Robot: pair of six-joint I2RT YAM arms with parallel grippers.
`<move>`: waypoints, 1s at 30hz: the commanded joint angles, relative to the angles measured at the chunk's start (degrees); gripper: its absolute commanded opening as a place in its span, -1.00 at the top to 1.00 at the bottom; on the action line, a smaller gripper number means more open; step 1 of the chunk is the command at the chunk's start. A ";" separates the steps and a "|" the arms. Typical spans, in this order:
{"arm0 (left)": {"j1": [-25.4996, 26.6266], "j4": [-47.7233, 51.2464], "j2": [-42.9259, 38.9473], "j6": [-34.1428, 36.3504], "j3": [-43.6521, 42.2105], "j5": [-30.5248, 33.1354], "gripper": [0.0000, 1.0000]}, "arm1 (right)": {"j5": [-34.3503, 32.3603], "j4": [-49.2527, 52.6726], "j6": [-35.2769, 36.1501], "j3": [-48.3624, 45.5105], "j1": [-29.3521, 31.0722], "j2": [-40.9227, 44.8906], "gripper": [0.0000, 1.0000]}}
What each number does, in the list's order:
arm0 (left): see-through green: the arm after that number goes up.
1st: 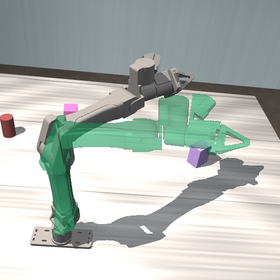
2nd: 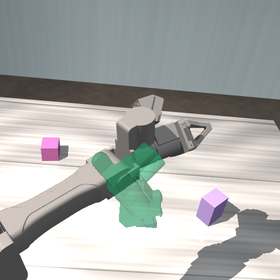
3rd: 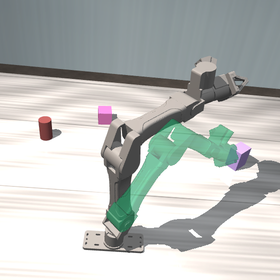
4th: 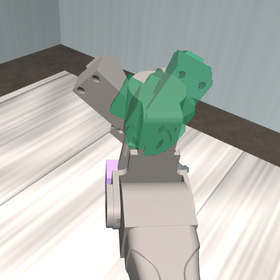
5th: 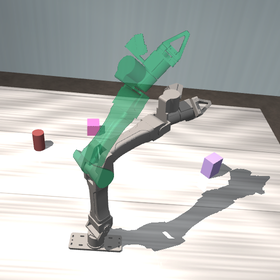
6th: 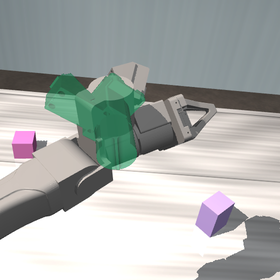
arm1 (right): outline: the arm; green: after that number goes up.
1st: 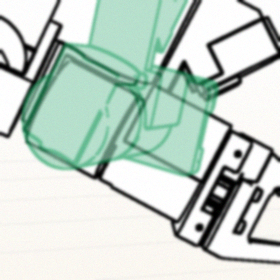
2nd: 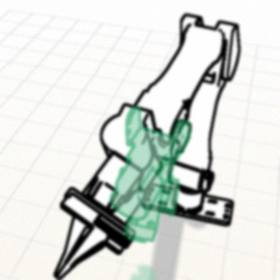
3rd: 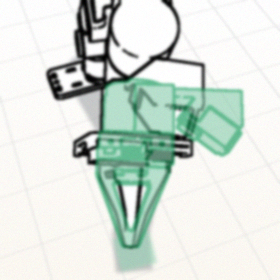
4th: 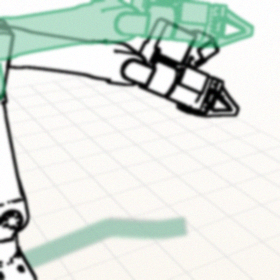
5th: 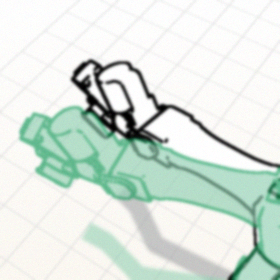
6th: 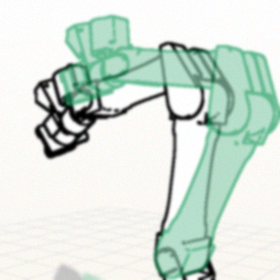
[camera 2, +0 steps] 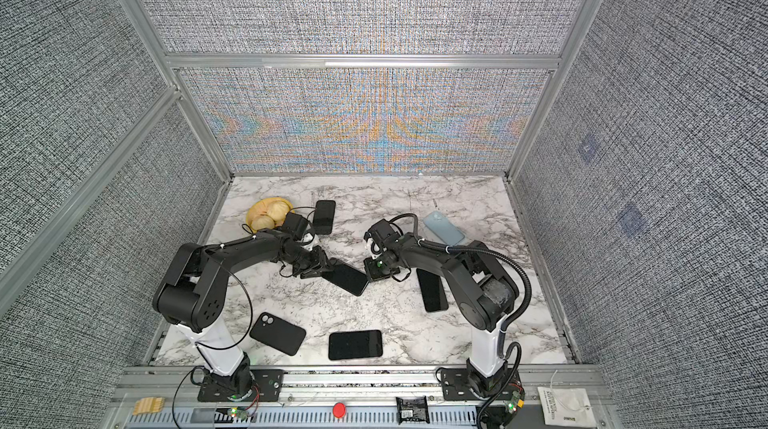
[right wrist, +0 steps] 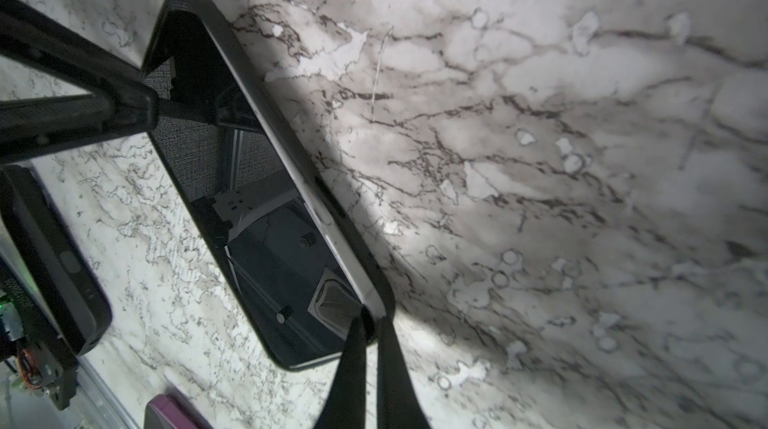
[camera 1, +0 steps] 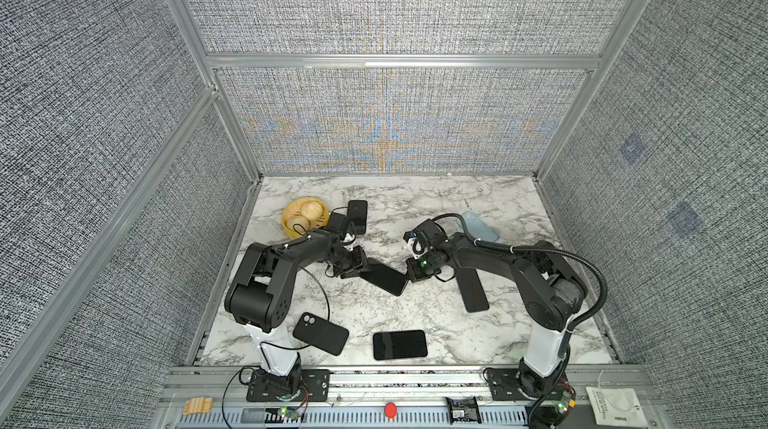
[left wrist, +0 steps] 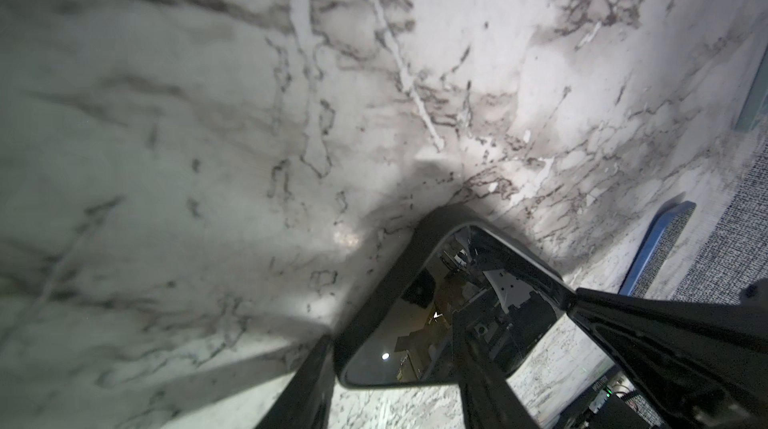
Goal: Put the phone into the phone case
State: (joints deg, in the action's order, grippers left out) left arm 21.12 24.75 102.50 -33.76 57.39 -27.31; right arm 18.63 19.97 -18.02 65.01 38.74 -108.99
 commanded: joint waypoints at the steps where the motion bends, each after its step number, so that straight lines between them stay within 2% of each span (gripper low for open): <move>1: 0.50 -2.87 0.88 -0.26 -0.43 -3.19 0.02 | 1.32 -0.73 0.26 -2.11 1.17 -3.99 0.86; 17: 0.49 -3.71 1.30 -0.78 -0.70 -3.43 0.02 | 0.44 -1.65 -0.18 -3.92 1.29 -5.45 0.87; 24: 0.49 -2.67 -0.16 -0.56 -0.31 -1.47 0.02 | -1.10 3.78 1.90 1.12 1.01 -0.76 0.87; 30: 0.26 -0.58 -3.15 -0.52 0.91 1.25 -0.06 | -2.72 9.20 4.21 6.00 0.64 5.48 0.73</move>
State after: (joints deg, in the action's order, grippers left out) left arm 21.50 22.83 100.31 -34.52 57.65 -27.07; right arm 17.39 22.61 -15.77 69.91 39.40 -105.36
